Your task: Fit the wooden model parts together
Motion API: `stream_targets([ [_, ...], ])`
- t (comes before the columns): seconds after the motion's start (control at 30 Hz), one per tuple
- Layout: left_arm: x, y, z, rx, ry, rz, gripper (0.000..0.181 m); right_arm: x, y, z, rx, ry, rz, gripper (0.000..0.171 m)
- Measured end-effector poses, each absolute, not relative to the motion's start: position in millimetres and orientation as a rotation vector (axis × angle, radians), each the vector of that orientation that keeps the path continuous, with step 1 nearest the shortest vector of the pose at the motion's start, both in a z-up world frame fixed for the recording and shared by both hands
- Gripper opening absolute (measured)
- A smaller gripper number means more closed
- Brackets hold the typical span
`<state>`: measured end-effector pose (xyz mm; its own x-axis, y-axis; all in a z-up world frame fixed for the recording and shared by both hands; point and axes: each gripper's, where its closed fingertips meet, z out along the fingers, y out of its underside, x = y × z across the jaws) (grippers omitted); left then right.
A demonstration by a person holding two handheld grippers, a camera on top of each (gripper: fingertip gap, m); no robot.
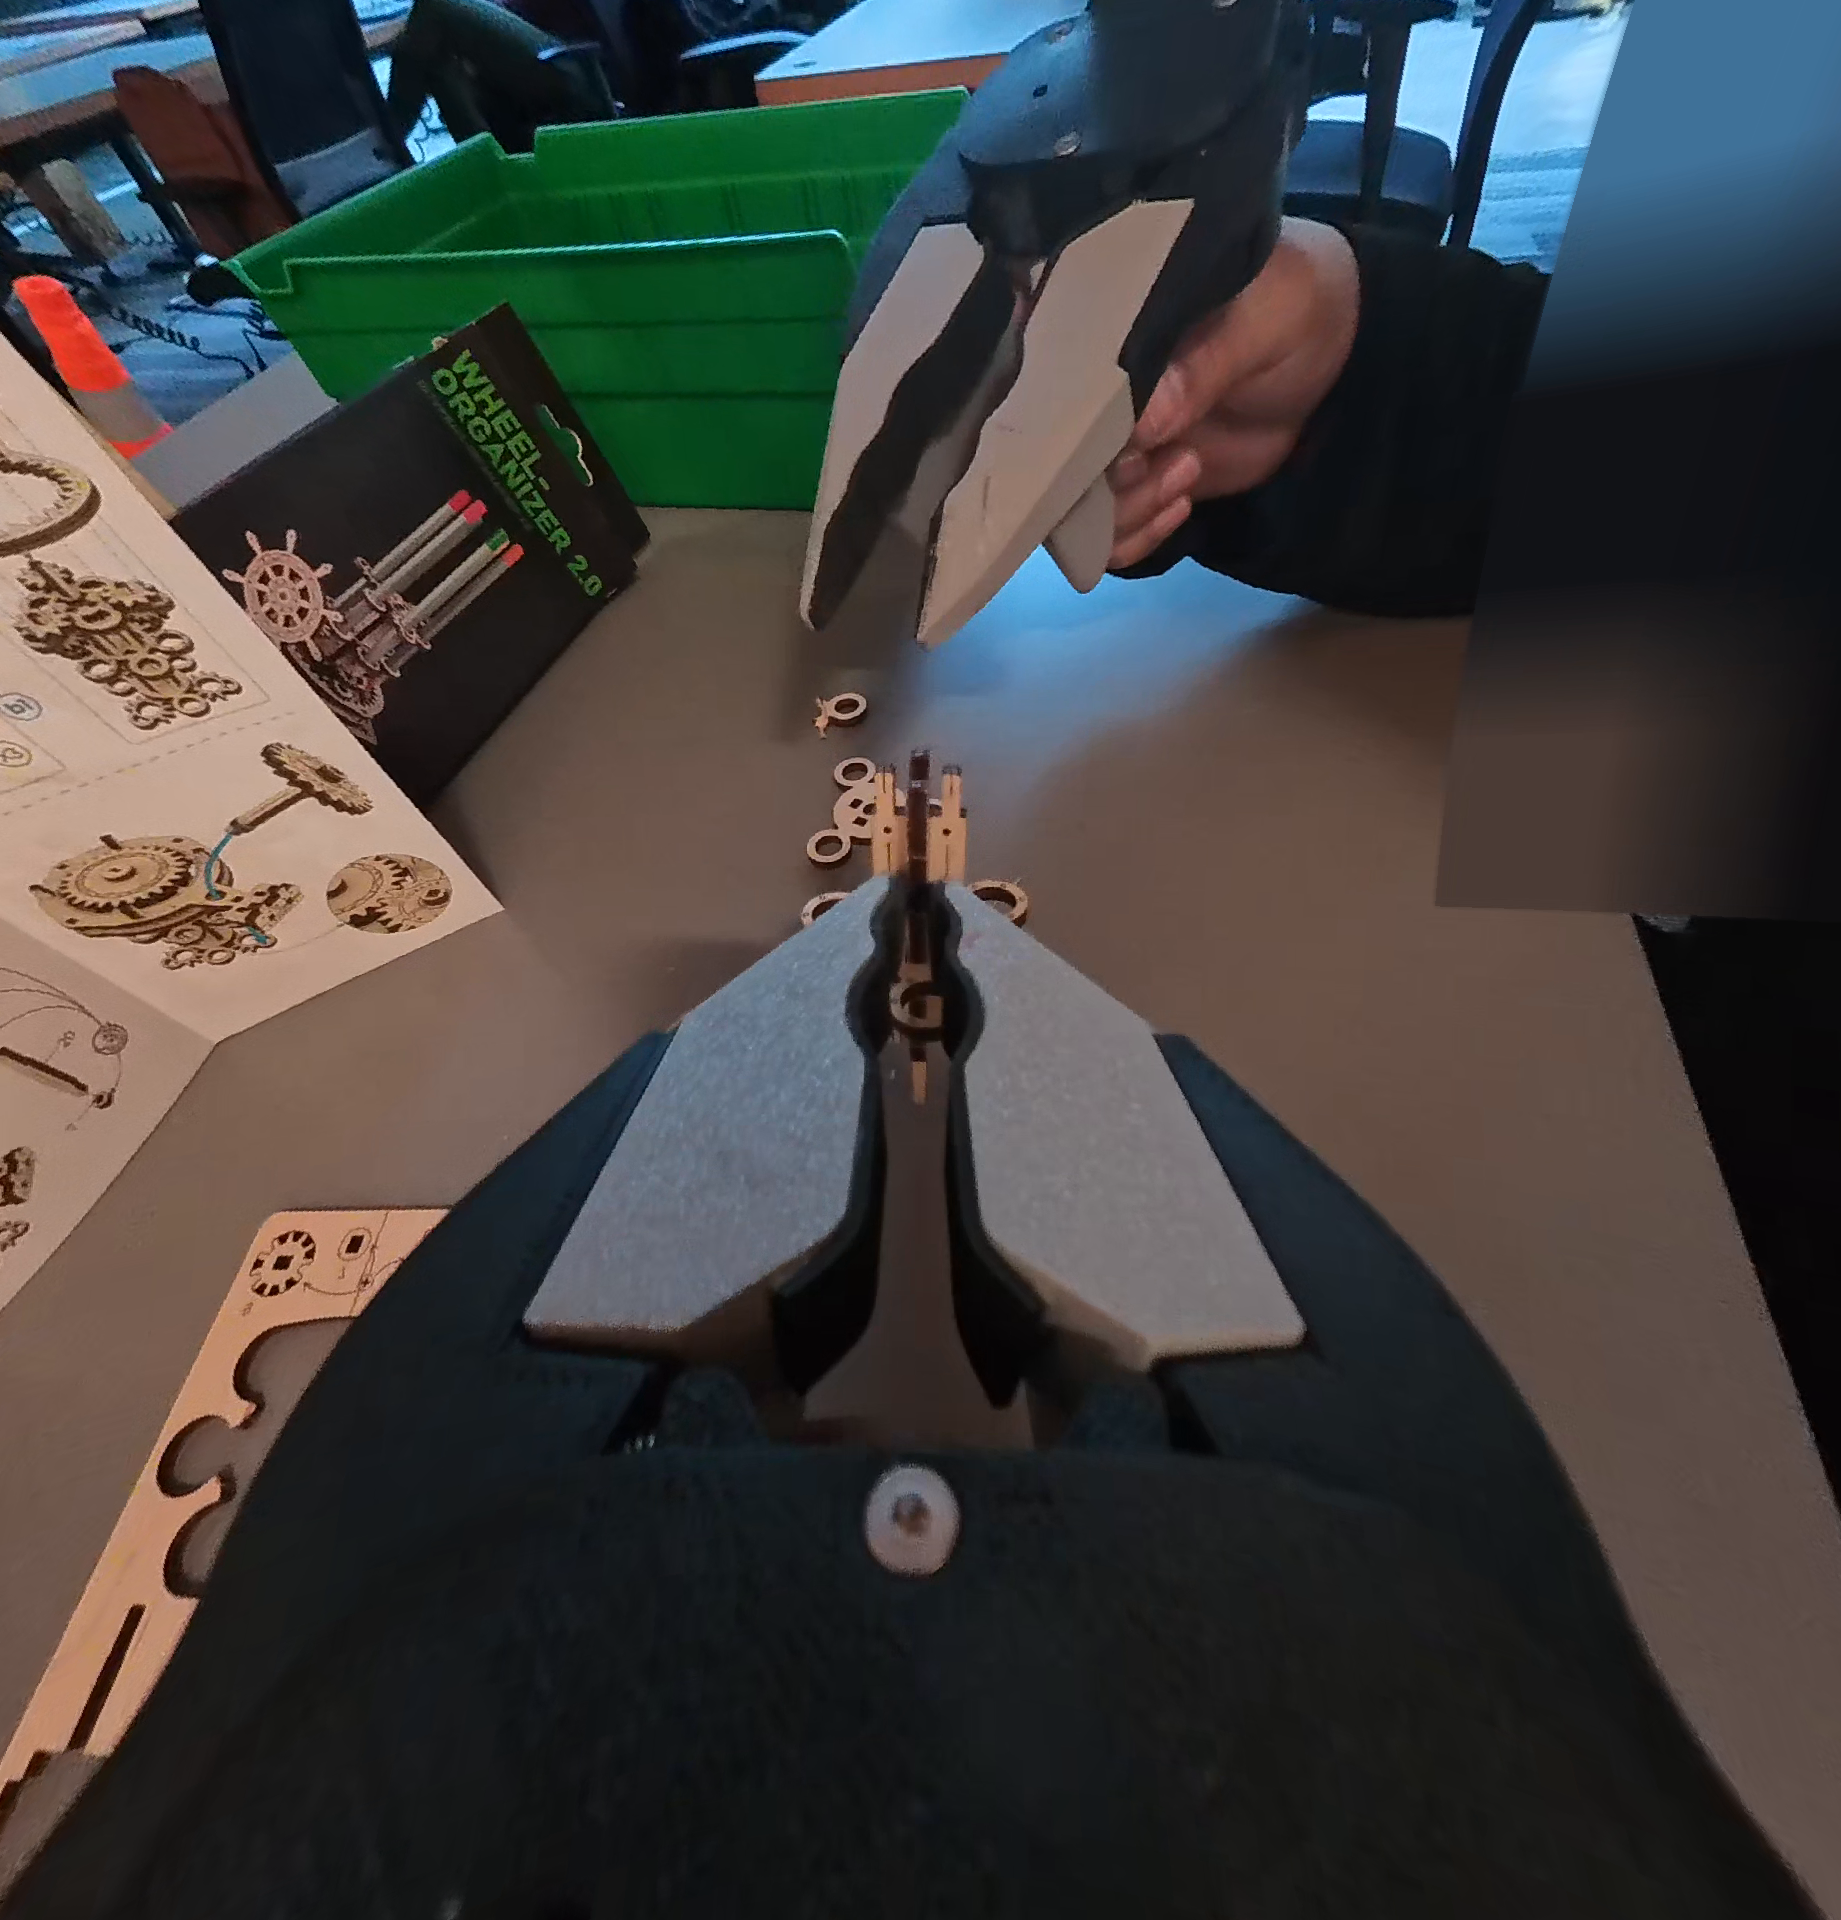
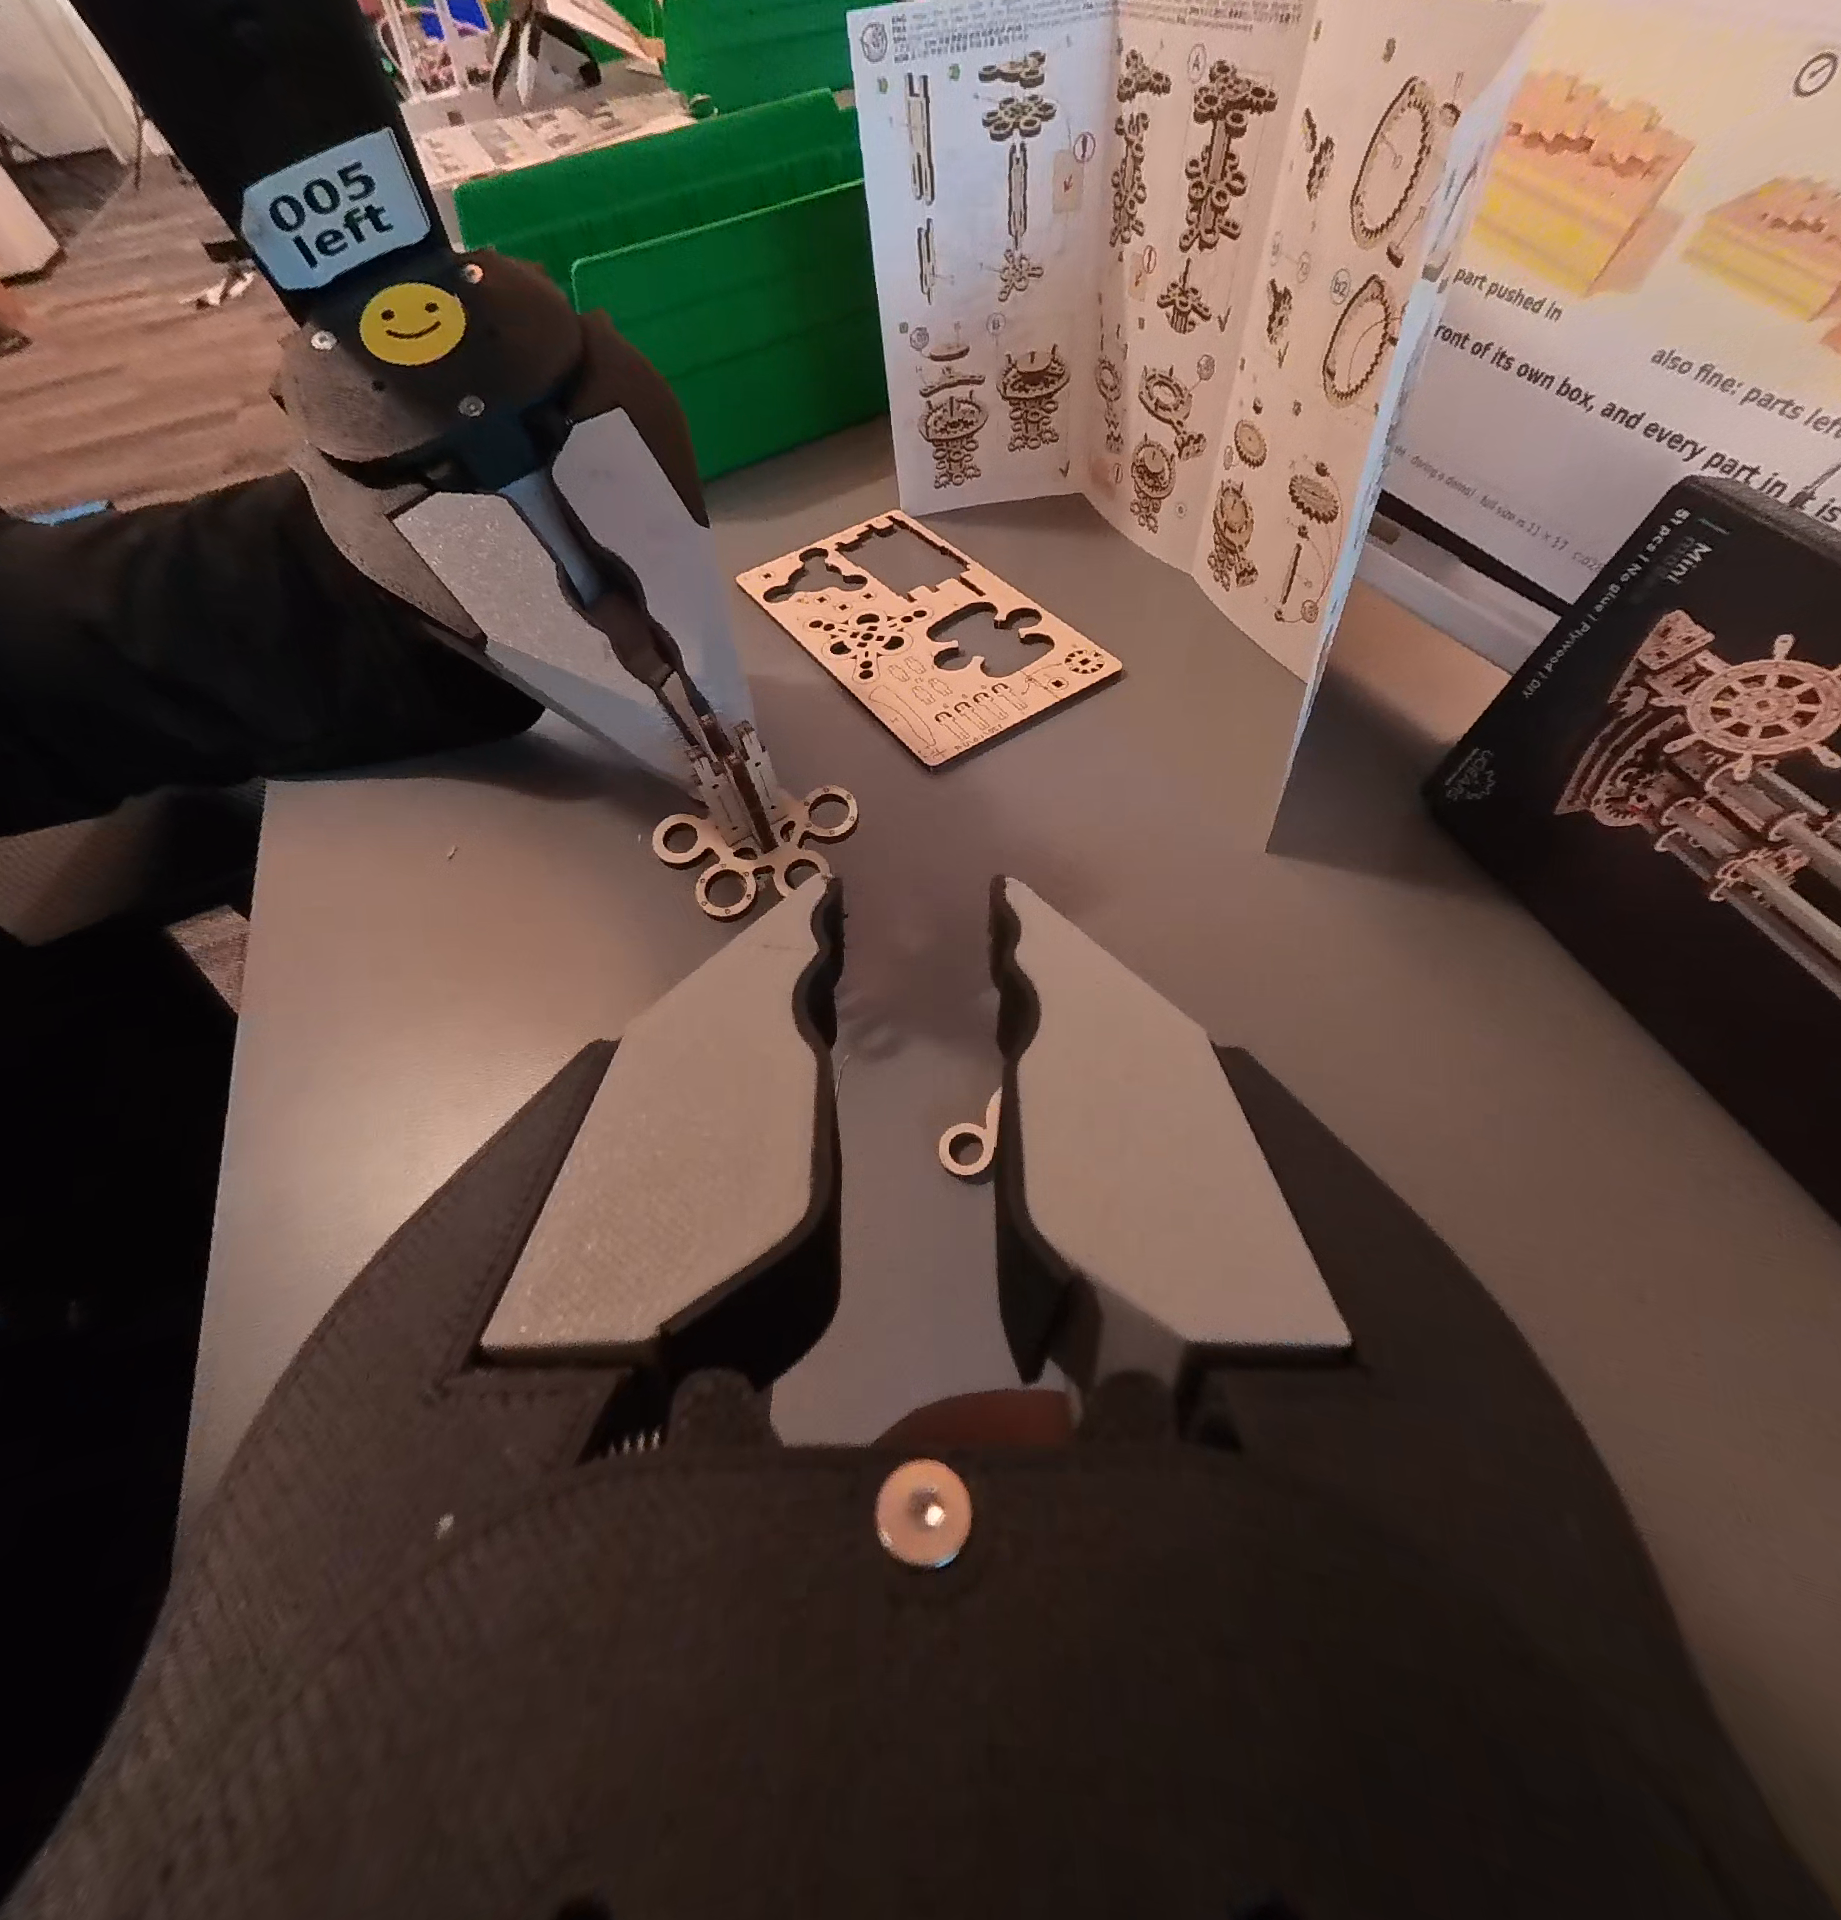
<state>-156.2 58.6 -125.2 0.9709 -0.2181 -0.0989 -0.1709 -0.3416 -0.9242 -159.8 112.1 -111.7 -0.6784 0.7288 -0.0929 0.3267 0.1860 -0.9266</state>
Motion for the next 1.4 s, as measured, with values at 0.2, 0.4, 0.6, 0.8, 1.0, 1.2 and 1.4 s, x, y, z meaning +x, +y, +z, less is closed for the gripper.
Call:
stream_targets([
  [0.2, -156, 59, -125, -1.931, 0.279, -0.047, 0.000, -160, 111, -114, -1.004, -2.105, 1.494, 0.024],
  [0.4, -156, 58, -124, -1.926, 0.275, -0.043, 0.000, -160, 111, -116, -1.007, -2.116, 1.481, 0.023],
  [0.6, -158, 58, -123, -1.926, 0.268, -0.038, 0.000, -162, 123, -124, -1.054, -2.127, 1.418, 0.024],
  [0.8, -163, 58, -123, -1.923, 0.246, -0.019, 0.000, -151, 136, -169, -1.068, -2.294, 1.132, 0.027],
  [1.0, -167, 58, -121, -1.920, 0.213, -0.021, 0.000, -145, 132, -175, -1.097, -2.253, 1.013, 0.027],
  [1.2, -168, 58, -118, -1.911, 0.212, 0.005, 0.000, -146, 131, -192, -1.195, -2.233, 0.888, 0.025],
  [1.4, -167, 58, -116, -1.906, 0.218, 0.009, 0.000, -151, 132, -193, -1.241, -2.211, 0.890, 0.006],
])
